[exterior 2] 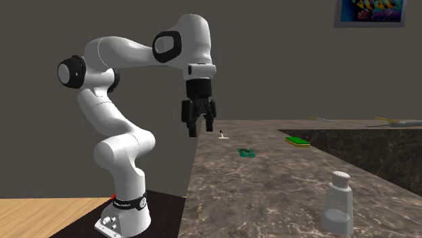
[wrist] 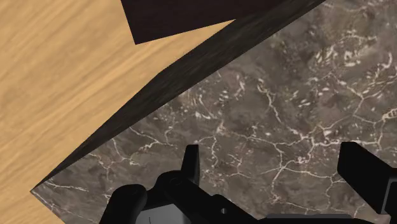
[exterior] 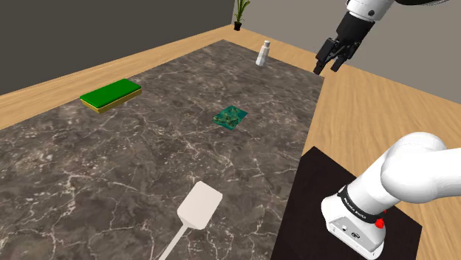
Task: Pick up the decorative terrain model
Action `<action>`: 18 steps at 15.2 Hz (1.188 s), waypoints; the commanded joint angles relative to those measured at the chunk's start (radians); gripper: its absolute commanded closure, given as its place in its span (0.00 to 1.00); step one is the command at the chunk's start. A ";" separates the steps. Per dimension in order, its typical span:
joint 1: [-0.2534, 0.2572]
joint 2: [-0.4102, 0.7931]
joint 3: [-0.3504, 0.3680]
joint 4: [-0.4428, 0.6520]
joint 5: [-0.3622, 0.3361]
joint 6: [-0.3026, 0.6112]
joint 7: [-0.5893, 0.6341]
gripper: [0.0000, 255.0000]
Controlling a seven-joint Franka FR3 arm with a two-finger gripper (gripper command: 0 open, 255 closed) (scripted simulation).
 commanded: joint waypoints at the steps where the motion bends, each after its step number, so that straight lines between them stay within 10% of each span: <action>1: 0.000 0.000 0.000 0.000 0.000 0.000 0.000 0.00; 18: 0.139 0.412 0.317 0.221 0.170 -0.013 0.357 0.00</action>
